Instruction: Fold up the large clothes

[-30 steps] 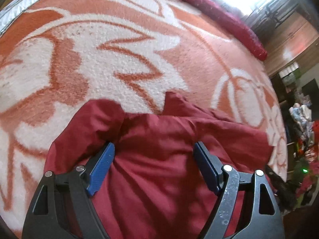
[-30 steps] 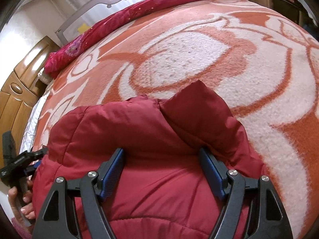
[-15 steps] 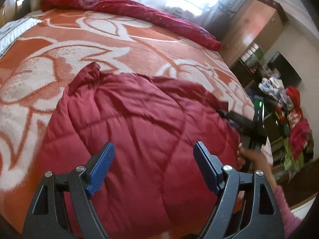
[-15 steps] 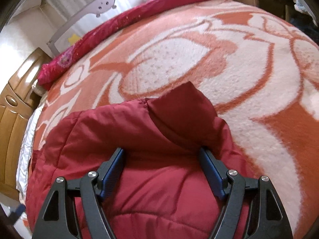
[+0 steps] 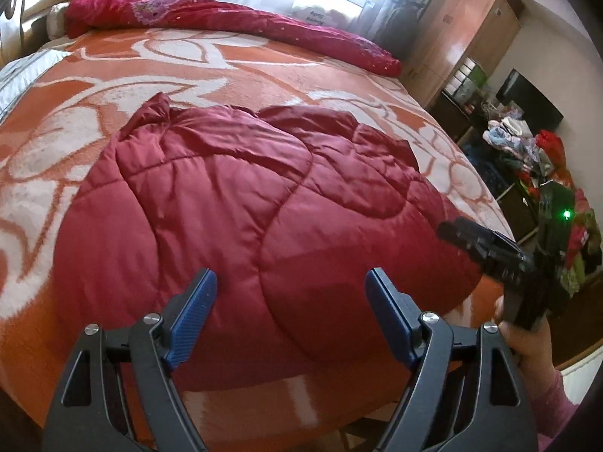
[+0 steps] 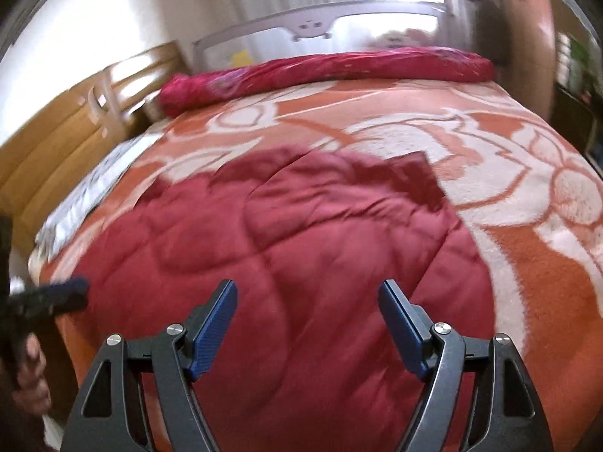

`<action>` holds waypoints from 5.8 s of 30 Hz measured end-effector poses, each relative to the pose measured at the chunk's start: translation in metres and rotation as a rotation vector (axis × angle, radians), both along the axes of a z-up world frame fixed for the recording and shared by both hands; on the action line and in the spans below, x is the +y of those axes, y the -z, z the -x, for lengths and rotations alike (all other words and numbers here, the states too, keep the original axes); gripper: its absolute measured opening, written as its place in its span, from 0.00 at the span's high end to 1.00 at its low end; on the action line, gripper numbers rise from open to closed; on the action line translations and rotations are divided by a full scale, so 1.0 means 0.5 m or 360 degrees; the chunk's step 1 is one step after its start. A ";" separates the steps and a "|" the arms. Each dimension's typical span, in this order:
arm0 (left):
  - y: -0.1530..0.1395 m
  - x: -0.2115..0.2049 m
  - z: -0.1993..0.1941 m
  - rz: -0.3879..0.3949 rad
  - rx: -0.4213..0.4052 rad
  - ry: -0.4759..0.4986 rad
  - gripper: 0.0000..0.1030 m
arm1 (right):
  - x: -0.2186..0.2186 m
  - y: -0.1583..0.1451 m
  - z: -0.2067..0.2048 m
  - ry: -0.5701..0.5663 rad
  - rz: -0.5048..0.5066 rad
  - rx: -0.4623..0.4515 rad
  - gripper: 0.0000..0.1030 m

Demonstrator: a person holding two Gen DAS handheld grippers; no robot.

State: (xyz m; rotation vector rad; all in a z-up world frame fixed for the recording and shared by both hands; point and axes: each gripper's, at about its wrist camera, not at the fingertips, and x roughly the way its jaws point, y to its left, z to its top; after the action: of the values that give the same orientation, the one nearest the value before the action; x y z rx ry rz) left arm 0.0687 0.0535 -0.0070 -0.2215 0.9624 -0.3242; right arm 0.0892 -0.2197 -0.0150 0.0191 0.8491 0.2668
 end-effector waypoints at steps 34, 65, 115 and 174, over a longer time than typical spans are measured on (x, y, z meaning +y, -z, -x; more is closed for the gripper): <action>0.086 -0.079 -0.013 -0.0342 0.0003 0.0068 0.03 | -0.053 0.112 0.032 0.0194 0.0054 0.0221 0.12; 0.068 -0.051 -0.095 -0.0399 0.0098 -0.0164 0.01 | -0.012 0.085 -0.106 0.0137 0.0002 0.0239 0.10; 0.089 -0.055 -0.134 -0.0430 0.0105 -0.0171 0.00 | -0.020 0.087 -0.090 0.0111 0.0000 0.0259 0.17; -0.066 -0.053 0.117 -0.0671 -0.0025 -0.0076 0.00 | -0.003 -0.071 0.184 -0.0119 -0.0061 0.0191 0.01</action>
State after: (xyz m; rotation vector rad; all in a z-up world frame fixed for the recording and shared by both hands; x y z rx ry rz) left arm 0.0101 0.0269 0.0259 0.1429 0.9861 -0.0739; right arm -0.0030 -0.2212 0.0206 0.0396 0.9652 0.3546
